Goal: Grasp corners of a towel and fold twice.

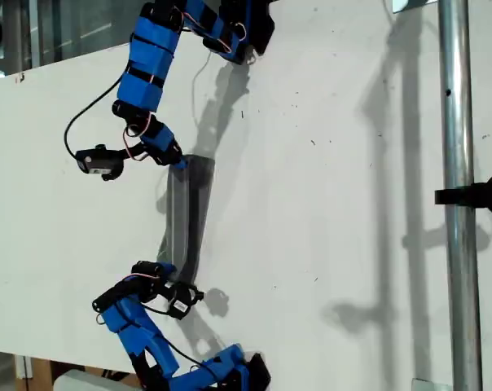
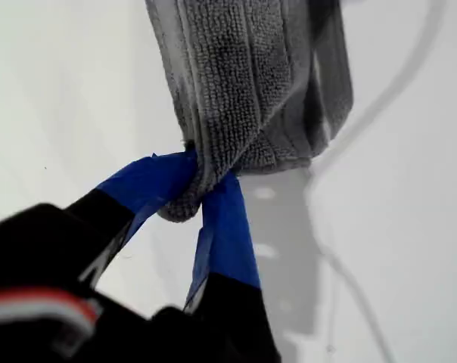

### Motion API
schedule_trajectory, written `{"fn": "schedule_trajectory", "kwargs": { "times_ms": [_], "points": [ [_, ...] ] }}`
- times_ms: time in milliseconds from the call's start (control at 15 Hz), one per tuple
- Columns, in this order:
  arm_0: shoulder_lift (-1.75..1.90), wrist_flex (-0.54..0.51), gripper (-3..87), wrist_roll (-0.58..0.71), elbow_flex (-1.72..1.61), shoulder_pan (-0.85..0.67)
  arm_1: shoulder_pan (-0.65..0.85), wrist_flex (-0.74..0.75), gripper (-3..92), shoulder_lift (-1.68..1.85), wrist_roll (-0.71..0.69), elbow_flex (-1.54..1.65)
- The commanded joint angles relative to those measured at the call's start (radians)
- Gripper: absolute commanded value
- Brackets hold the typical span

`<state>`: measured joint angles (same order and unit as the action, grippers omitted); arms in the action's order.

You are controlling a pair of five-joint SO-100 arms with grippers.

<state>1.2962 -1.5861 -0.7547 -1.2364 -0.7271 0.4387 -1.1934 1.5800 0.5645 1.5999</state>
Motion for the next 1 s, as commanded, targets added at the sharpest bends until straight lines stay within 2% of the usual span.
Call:
{"fn": "schedule_trajectory", "kwargs": {
  "times_ms": [0,200,333,400,467,533,667,800,933],
  "points": [
    [0.066,0.048,-0.5,-0.037,-0.094,0.023,-0.031,0.080,-0.2,-0.037,0.046,0.063],
    [0.035,0.097,3.9,-0.067,-0.190,0.026,-0.040,0.143,-0.2,-0.192,0.075,0.071],
    [0.025,0.146,13.4,-0.091,-0.247,-0.023,-0.021,0.164,0.4,-0.290,0.098,0.031],
    [0.028,0.126,15.8,-0.098,-0.242,-0.051,0.002,0.156,9.0,-0.290,0.121,0.021],
    [0.049,0.074,19.2,-0.120,-0.219,-0.063,0.018,0.121,27.5,-0.250,0.127,0.015],
    [0.078,0.009,22.5,-0.149,-0.183,-0.066,0.026,0.097,41.3,-0.187,0.123,0.021],
    [0.181,-0.049,30.7,-0.212,-0.172,-0.078,0.057,0.009,43.3,-0.064,0.127,0.038],
    [0.301,-0.064,29.7,-0.276,-0.241,-0.083,0.094,-0.021,43.2,0.187,0.160,0.204],
    [0.502,-0.025,29.7,-0.314,-0.380,-0.046,0.147,-0.051,43.0,0.537,0.236,0.463]
  ]
}}
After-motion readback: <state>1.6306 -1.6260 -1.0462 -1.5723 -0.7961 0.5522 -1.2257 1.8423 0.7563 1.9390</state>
